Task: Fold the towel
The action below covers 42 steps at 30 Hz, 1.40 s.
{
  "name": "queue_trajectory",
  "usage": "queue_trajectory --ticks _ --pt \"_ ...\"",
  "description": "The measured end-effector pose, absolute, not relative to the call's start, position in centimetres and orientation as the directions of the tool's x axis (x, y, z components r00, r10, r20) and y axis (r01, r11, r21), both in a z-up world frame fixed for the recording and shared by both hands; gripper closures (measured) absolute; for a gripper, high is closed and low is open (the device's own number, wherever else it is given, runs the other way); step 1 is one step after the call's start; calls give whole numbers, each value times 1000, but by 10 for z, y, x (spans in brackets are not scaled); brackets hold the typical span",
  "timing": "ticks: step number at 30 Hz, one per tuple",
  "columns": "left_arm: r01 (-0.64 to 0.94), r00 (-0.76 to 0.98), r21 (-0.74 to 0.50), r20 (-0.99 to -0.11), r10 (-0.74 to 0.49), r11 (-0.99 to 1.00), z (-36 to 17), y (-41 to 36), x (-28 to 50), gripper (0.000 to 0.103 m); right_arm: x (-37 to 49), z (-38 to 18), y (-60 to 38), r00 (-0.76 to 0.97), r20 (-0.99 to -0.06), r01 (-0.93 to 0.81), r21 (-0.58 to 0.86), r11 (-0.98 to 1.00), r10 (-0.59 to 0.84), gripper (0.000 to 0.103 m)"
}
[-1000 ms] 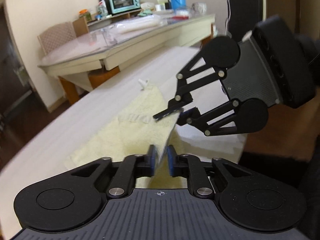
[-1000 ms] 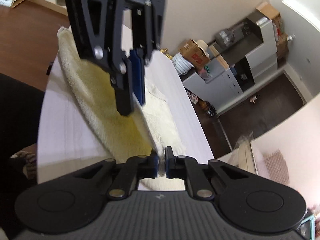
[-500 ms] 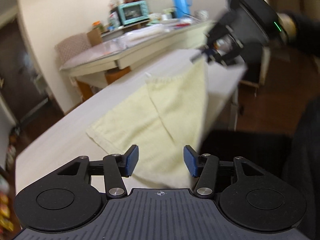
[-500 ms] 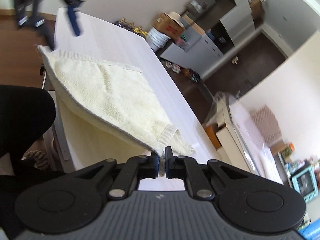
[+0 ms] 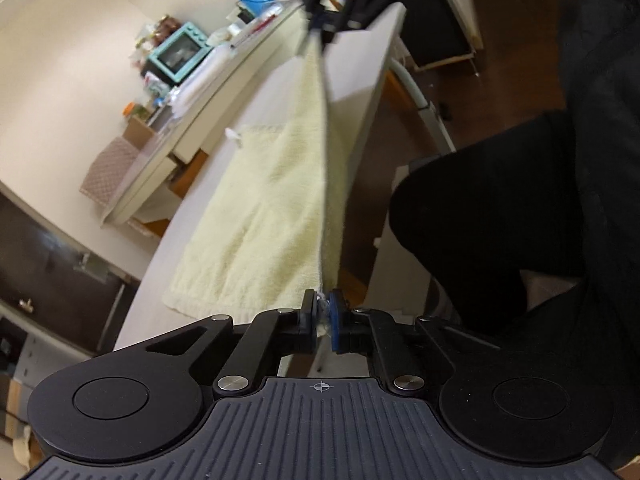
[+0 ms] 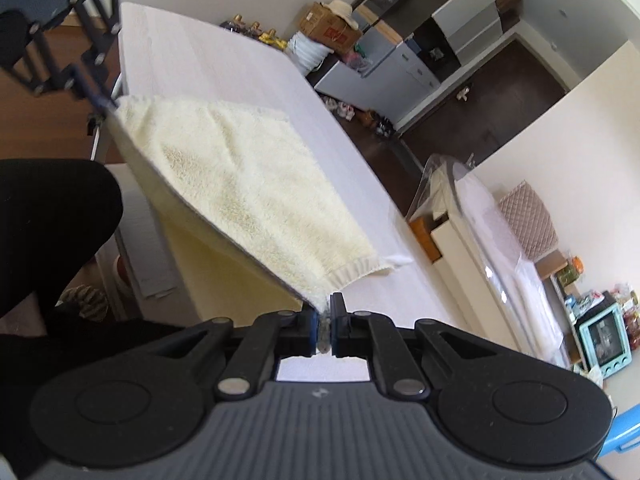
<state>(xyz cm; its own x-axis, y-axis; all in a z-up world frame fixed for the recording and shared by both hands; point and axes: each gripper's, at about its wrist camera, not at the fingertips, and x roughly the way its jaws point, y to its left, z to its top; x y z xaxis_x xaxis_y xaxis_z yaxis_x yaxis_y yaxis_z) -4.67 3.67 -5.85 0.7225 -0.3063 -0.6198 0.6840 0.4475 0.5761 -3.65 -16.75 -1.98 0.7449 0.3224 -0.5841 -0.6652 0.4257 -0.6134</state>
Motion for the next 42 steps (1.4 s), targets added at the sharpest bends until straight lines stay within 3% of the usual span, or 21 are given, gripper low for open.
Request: queue_trajectory --ticks 6,12,29,42 --pt "683 709 487 -620 -336 544 -30 51 -38 97 -68 -20 -181 679 -655 -729 -553 403 331 96" --pt "664 702 387 -616 -356 640 -2 65 -23 97 -63 -2 -187 652 -657 -753 -501 427 378 96" --pt "538 695 279 -681 -231 796 7 78 143 96 123 27 -176 489 -731 -810 -180 557 476 96" --pt "482 652 237 -740 -165 843 -28 94 199 96 199 -13 -167 414 -787 -757 -17 653 458 94"
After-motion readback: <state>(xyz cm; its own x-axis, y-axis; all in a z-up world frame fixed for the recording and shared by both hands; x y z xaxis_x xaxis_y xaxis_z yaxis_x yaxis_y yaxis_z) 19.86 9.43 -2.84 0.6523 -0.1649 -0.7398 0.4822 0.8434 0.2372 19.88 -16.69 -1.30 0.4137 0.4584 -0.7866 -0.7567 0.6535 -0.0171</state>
